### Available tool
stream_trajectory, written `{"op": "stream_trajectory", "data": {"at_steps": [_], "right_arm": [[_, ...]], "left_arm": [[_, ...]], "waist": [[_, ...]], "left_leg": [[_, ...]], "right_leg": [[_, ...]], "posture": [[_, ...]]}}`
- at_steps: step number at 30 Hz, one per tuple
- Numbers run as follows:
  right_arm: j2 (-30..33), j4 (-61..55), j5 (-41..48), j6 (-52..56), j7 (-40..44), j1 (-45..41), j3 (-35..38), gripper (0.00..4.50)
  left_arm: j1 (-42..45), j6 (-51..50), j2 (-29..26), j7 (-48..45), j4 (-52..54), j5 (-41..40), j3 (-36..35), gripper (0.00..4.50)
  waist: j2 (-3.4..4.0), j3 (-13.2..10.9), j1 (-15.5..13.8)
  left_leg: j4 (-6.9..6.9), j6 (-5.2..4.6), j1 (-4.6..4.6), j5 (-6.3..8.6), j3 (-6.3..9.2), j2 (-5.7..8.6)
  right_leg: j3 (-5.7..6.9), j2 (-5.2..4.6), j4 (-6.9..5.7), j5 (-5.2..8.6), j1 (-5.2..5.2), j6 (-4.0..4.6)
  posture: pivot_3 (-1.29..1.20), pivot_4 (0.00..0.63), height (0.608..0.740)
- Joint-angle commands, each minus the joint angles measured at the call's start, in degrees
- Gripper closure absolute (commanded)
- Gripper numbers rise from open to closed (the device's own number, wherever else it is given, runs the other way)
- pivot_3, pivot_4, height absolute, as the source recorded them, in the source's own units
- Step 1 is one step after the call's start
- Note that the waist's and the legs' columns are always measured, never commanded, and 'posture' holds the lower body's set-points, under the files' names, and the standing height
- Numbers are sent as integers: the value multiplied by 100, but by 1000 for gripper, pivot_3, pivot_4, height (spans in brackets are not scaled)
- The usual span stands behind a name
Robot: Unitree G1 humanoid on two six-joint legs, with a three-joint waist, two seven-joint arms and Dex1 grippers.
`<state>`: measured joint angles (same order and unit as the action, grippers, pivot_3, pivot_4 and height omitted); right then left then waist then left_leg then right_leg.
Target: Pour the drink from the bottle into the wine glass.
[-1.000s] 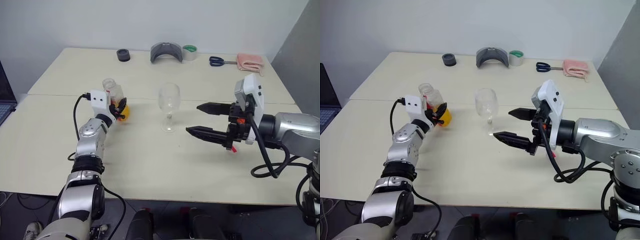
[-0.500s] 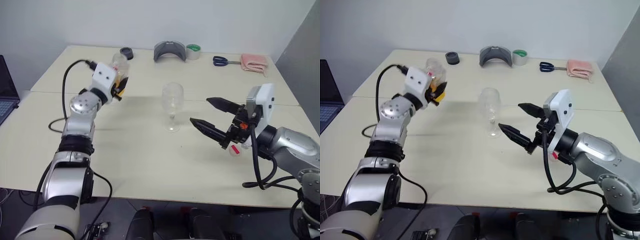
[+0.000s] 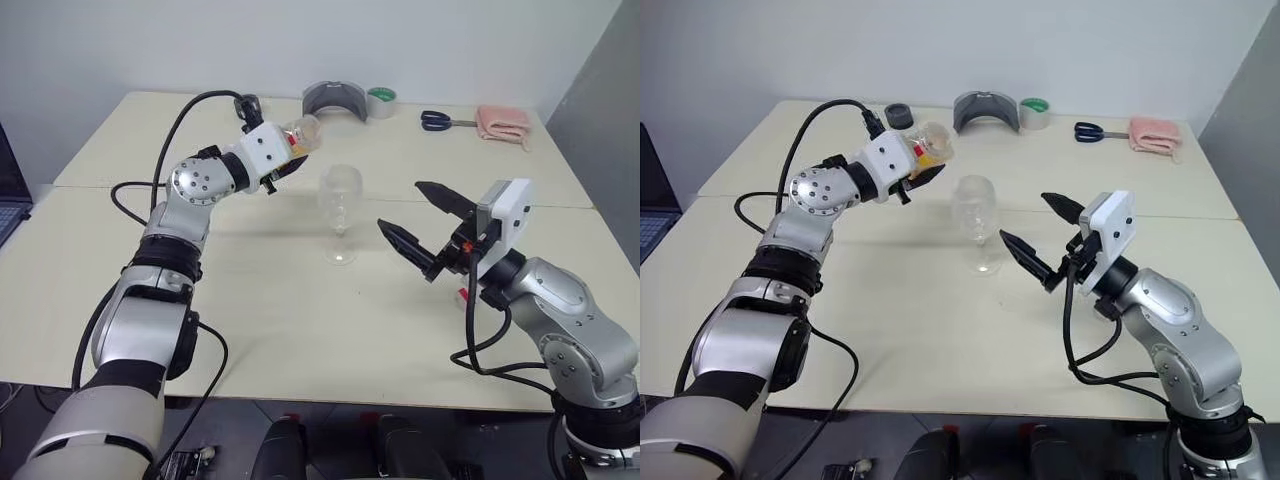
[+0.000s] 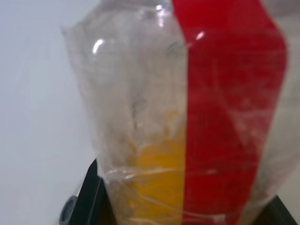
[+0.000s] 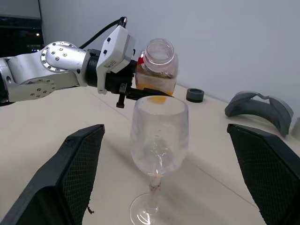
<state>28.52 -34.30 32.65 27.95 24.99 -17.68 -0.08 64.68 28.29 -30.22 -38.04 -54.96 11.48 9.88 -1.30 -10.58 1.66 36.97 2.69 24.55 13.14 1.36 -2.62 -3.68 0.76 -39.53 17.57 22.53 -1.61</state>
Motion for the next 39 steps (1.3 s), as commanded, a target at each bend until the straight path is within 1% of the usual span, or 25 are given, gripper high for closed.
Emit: {"op": "stream_trajectory", "data": {"at_steps": [1,5,10,14,23,33,39], "right_arm": [[-65,-91,-60,-235,146,152,65,0],[-102,-122,3,-325,333,422,102,0],[-72,-241,84,-583,653,1089,274,0],[-99,-431,141,-679,722,1475,334,0],[-347,-500,90,-850,574,1610,384,0],[-698,-424,-221,-1473,401,1758,473,0],[-739,-372,-332,-1612,404,1778,402,0]], "left_arm": [[442,657,-142,180,-160,304,129,2871],[678,1092,-184,389,-459,642,304,2871],[955,1288,-174,571,-786,858,385,2871],[1171,1446,-212,775,-990,1125,527,2871],[1535,1788,-343,1343,-1279,1746,901,2871],[1695,1977,-457,1654,-1377,2083,1107,2871],[1815,2026,-477,1836,-1411,2280,1221,2871]], "waist": [[0,0,-2],[0,0,-2],[0,0,-2],[0,0,2],[0,0,8],[0,0,5],[0,0,5]], "left_leg": [[1,0,2,0,1,0],[1,0,6,0,0,3],[2,0,7,0,2,2],[3,1,8,0,1,3],[6,6,3,-4,0,3],[7,20,3,-12,0,4],[7,35,2,-20,1,4]], "right_leg": [[-1,0,0,0,0,0],[-2,-1,0,0,4,0],[-1,-1,-2,0,5,0],[-2,-1,-3,0,5,0],[-5,0,-23,0,8,0],[-4,-1,-33,0,12,0],[-4,-1,-38,0,13,0]], "posture": [[0,150,740],[0,150,740],[0,150,740],[0,150,740],[0,150,740],[0,150,740],[0,150,740]]}}
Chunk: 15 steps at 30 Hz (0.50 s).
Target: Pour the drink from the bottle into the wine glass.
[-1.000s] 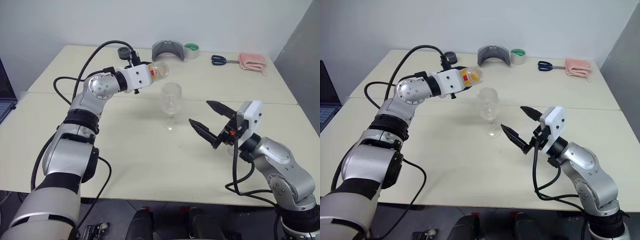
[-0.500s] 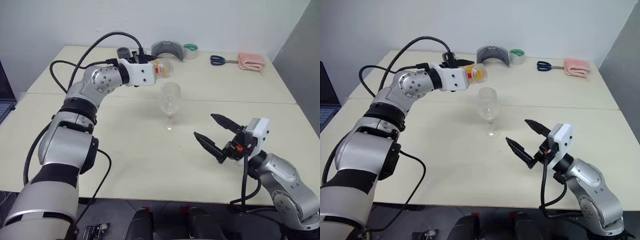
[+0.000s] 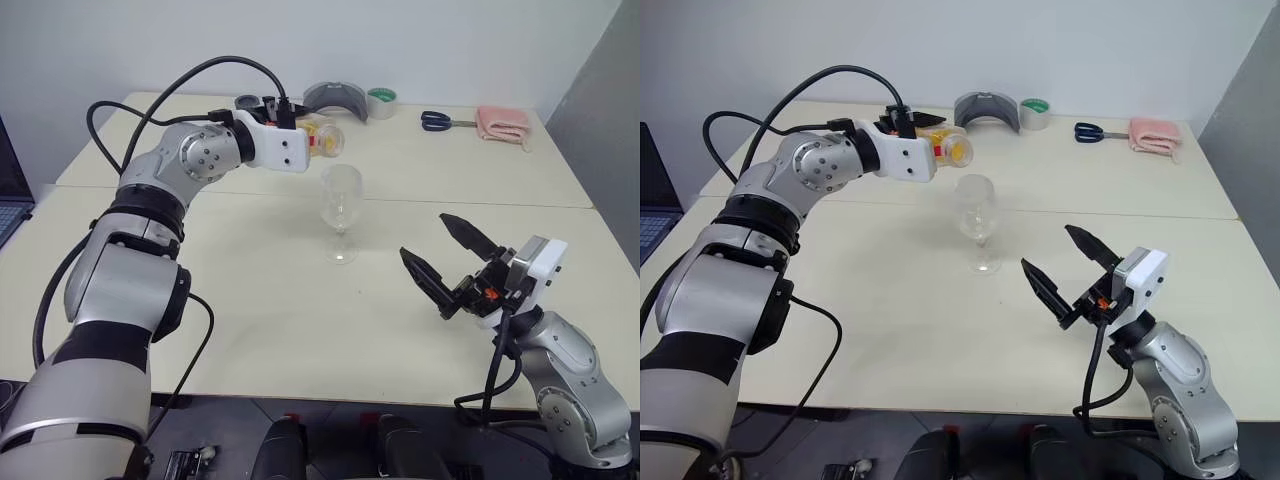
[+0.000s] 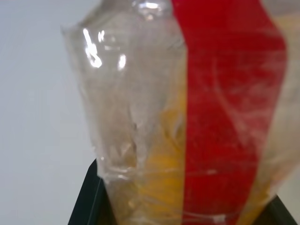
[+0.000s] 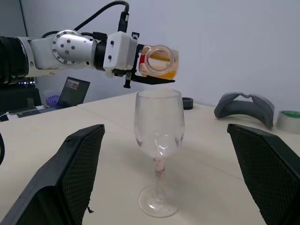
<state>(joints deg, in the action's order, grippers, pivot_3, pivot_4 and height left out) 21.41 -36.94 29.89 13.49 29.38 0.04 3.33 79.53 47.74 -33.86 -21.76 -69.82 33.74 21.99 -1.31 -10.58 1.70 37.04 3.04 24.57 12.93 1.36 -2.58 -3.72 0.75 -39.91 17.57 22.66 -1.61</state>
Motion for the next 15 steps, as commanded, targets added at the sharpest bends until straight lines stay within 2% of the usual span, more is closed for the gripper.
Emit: {"op": "stream_trajectory", "data": {"at_steps": [1,15], "right_arm": [[-31,-100,-67,-174,-40,1,50,0],[-82,-133,-75,-91,-125,-110,-13,0]], "left_arm": [[347,88,-117,240,67,87,33,2871],[567,204,-209,923,-21,728,485,2871]], "waist": [[0,0,1],[0,0,1]], "left_leg": [[0,0,-1,0,-1,0],[0,8,-2,-5,0,0]], "right_leg": [[-1,0,-1,0,0,0],[0,-1,-5,0,0,0]], "posture": [[0,150,740],[0,150,740]]}}
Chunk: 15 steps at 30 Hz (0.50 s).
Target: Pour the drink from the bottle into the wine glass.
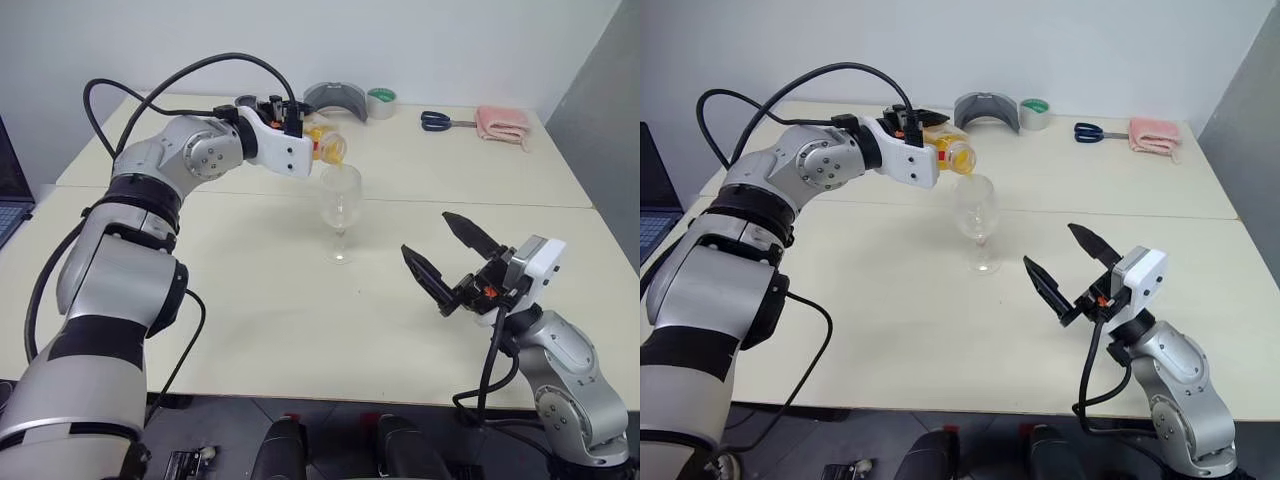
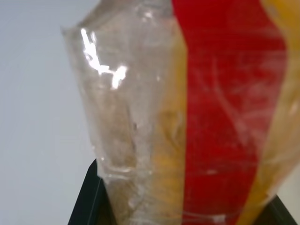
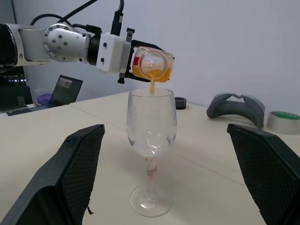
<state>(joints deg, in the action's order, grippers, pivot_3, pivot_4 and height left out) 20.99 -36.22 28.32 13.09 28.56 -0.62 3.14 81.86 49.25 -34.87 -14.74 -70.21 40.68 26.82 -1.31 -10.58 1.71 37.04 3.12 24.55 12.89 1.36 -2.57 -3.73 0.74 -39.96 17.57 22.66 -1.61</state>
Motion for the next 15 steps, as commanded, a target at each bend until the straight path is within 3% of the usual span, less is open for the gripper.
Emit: {"op": "stream_trajectory", "data": {"at_steps": [1,15], "right_arm": [[-44,-208,82,-50,-45,-47,2,0],[-16,-182,-1,-102,-24,-82,-26,0]], "left_arm": [[352,55,-120,281,15,96,43,2871],[556,75,-258,806,-86,516,375,2871]], "waist": [[0,0,1],[0,0,-1]], "left_leg": [[0,0,0,0,0,0],[0,2,-2,-1,-1,0]], "right_leg": [[0,0,0,0,0,0],[0,0,-3,0,0,0]], "posture": [[0,150,740],[0,150,740]]}}
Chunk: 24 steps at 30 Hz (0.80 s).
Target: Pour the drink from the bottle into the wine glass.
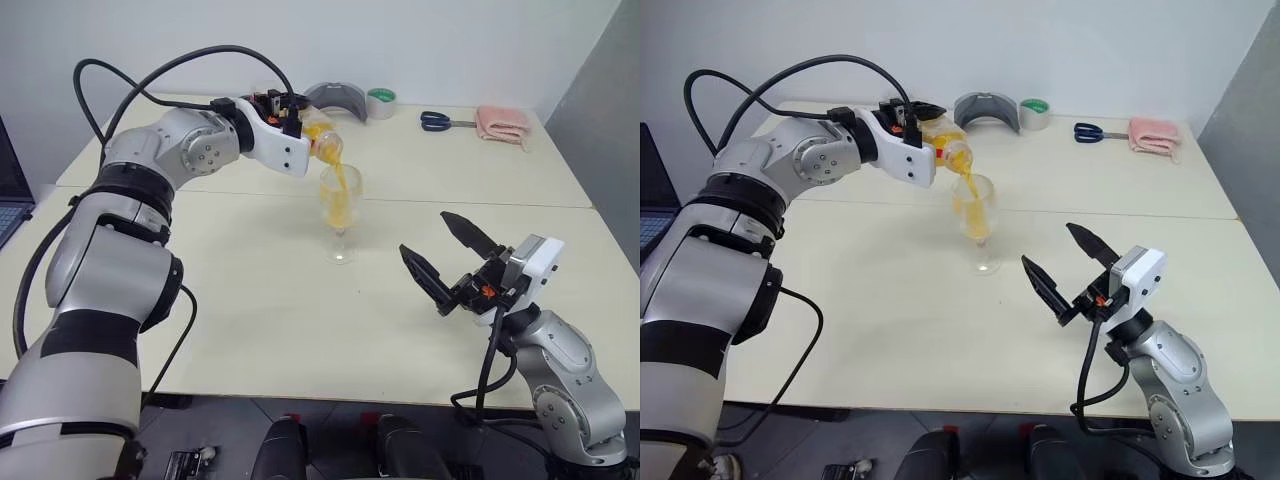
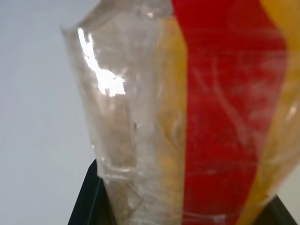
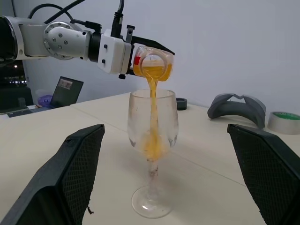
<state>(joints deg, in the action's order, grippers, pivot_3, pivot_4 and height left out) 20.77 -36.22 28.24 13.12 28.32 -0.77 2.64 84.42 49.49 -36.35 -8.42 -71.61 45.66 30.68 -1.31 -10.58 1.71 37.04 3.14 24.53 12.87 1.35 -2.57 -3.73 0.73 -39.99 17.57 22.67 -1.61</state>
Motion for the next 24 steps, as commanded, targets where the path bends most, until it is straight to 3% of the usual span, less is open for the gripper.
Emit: {"op": "stream_trajectory", "data": {"at_steps": [1,24], "right_arm": [[5,-182,9,-108,1,-71,24,0],[-17,-214,-58,-119,-33,-43,-53,0]], "left_arm": [[311,50,-118,210,48,49,13,2871],[553,-39,-181,756,-72,560,350,2871]], "waist": [[0,0,-1],[0,0,-1]], "left_leg": [[0,0,0,0,0,0],[2,3,0,-2,0,1]], "right_leg": [[0,0,0,0,0,0],[0,-1,-3,0,0,0]], "posture": [[0,150,740],[0,150,740]]}}
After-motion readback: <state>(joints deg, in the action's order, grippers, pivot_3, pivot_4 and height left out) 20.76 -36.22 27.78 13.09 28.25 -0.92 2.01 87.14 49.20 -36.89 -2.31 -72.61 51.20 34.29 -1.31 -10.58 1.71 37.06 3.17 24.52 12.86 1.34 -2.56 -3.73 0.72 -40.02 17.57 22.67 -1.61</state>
